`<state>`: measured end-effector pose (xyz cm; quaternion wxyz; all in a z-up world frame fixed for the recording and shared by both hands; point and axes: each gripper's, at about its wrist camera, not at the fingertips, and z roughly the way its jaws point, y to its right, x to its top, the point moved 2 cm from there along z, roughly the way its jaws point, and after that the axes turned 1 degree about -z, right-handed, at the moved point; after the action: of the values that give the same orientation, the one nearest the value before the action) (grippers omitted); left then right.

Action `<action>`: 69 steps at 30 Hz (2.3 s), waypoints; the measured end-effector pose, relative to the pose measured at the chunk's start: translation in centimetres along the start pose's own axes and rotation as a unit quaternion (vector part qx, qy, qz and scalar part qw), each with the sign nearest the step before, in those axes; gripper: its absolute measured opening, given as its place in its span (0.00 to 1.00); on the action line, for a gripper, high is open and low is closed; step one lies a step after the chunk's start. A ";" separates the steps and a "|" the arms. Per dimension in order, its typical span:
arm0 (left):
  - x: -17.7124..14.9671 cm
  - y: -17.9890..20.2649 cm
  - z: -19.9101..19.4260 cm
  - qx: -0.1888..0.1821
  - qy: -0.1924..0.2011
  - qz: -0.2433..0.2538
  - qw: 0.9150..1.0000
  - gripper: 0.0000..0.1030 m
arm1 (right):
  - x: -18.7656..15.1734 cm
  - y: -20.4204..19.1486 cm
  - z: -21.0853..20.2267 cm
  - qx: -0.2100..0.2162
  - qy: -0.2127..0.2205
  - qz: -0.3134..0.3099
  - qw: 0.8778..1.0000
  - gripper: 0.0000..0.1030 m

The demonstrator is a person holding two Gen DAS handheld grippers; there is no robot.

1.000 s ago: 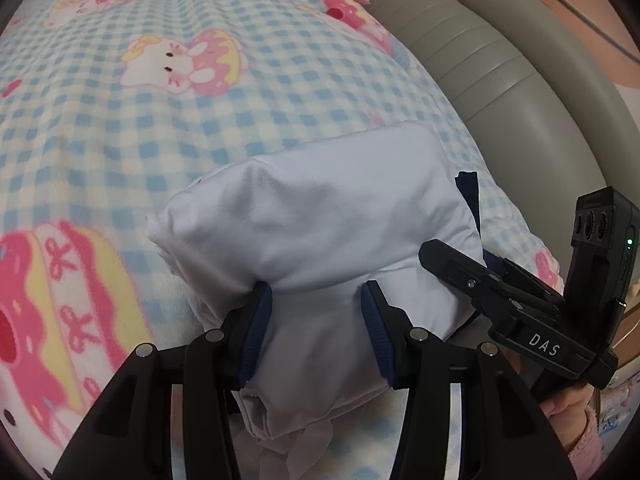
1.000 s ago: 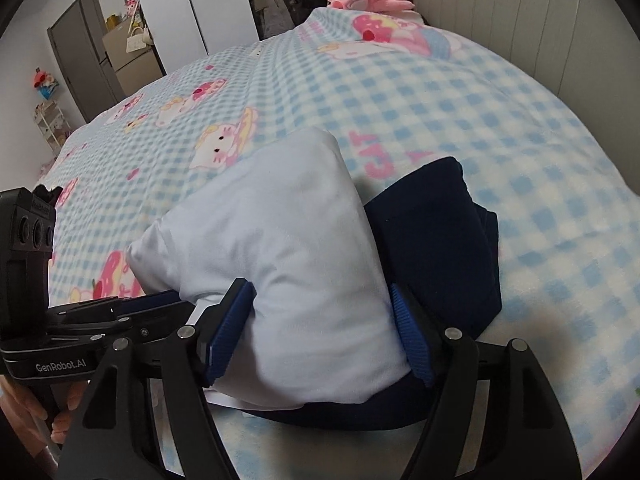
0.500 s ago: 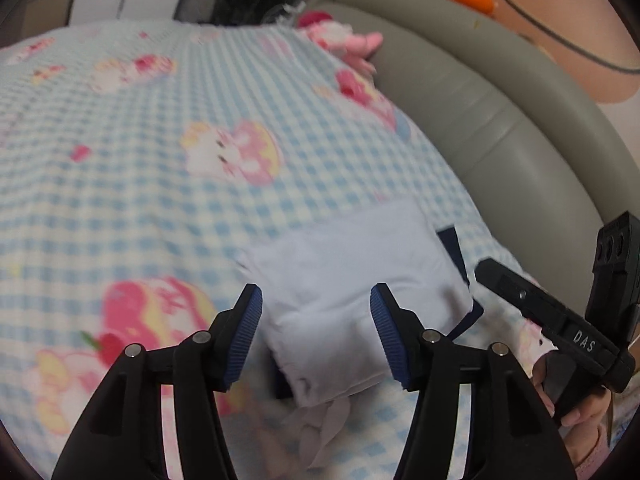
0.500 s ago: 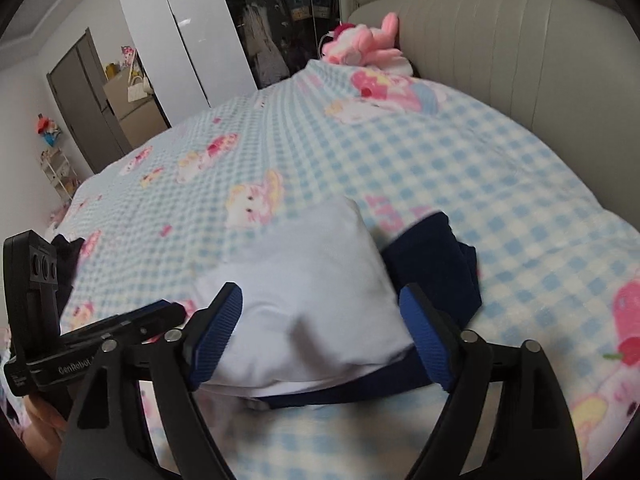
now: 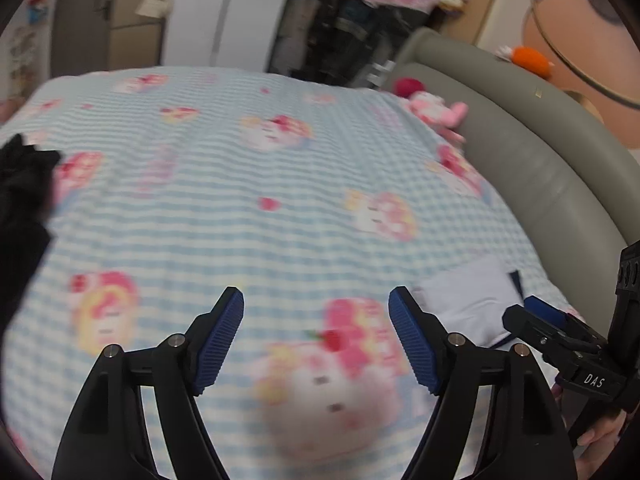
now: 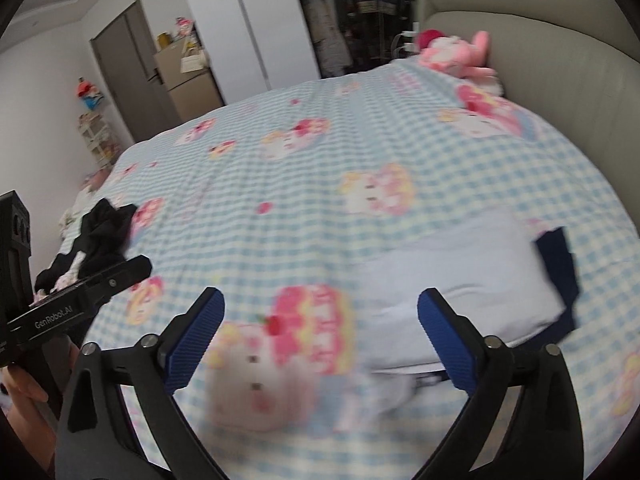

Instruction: Fold clothes

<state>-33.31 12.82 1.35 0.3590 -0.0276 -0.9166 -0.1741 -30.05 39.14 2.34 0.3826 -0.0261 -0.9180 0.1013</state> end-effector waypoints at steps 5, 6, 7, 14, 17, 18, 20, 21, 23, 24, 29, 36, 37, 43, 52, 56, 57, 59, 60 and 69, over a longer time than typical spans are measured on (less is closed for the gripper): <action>-0.2 -7.5 -3.4 0.045 0.009 -0.046 0.998 0.77 | -0.9 -7.1 1.3 0.017 -0.010 -0.023 1.000 0.98; -0.4 -8.9 -4.1 0.052 0.011 -0.061 0.997 0.77 | -1.2 -8.4 1.7 0.023 -0.014 -0.027 0.999 0.98; -0.6 -10.0 -4.8 0.055 0.013 -0.074 0.996 0.78 | -1.5 -9.6 2.0 0.028 -0.020 -0.030 0.999 0.98; -2.7 -12.5 -9.1 0.062 0.022 -0.068 0.996 0.79 | -4.0 -16.3 2.2 0.061 -0.045 -0.045 0.996 0.99; -4.0 -12.6 -11.3 0.061 0.034 -0.056 0.996 0.80 | -5.5 -17.2 1.0 0.066 -0.057 -0.032 0.996 0.99; -4.4 -12.6 -12.1 0.061 0.038 -0.052 0.996 0.80 | -6.1 -17.2 0.5 0.066 -0.058 -0.025 0.996 0.99; -5.6 -12.5 -13.4 0.065 0.043 -0.044 0.996 0.80 | -7.1 -17.3 -0.8 0.061 -0.051 -0.018 0.997 0.99; -6.3 -12.4 -14.0 0.073 0.043 -0.042 0.996 0.80 | -7.7 -17.4 -1.4 0.059 -0.047 -0.016 0.997 0.99; -7.9 -12.1 -15.2 0.084 0.048 -0.033 0.995 0.80 | -8.9 -17.5 -2.8 0.058 -0.043 -0.013 0.997 0.99; -8.6 -11.9 -15.8 0.092 0.051 -0.031 0.994 0.81 | -9.5 -17.6 -3.5 0.058 -0.043 -0.014 0.997 0.99; -12.6 -11.5 -18.5 0.117 0.063 -0.035 0.991 0.85 | -13.5 -18.3 -7.2 0.047 -0.034 -0.027 0.998 0.99; -19.0 -11.5 -21.9 0.126 0.058 -0.066 0.988 0.86 | -19.5 -18.0 -11.2 0.021 -0.032 -0.020 0.999 0.99; -19.9 -11.5 -22.3 0.126 0.056 -0.072 0.988 0.86 | -20.3 -17.9 -11.7 0.012 -0.030 -0.019 0.999 1.00; -24.6 -10.1 -23.5 0.127 0.054 -0.061 0.989 0.86 | -24.5 -16.9 -13.7 -0.026 -0.027 -0.024 0.999 0.99; -27.6 -7.4 -22.3 0.112 0.023 -0.028 0.993 0.86 | -27.4 -16.2 -14.0 -0.025 -0.043 -0.013 0.999 1.00; -27.8 -6.9 -22.0 0.116 0.018 -0.023 0.993 0.86 | -27.6 -16.4 -14.1 -0.030 -0.043 -0.013 0.999 1.00; -27.8 -6.9 -22.0 0.117 0.019 -0.024 0.993 0.86 | -27.6 -16.4 -14.2 -0.034 -0.042 -0.014 0.998 1.00; -27.7 -7.0 -22.0 0.113 0.020 -0.029 0.993 0.86 | -27.6 -16.5 -14.2 -0.043 -0.041 -0.015 0.998 1.00; -27.7 -7.0 -22.1 0.111 0.020 -0.032 0.993 0.86 | -27.6 -16.5 -14.2 -0.045 -0.042 -0.015 0.998 1.00; -27.9 -6.5 -22.2 0.102 0.025 -0.025 0.994 0.86 | -28.1 -17.1 -13.7 -0.041 -0.056 -0.022 0.997 1.00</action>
<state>0.61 1.25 -4.15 0.3781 0.0365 -0.9207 -0.0893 -0.05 21.15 -4.34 0.3312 -0.0164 -0.9418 0.0562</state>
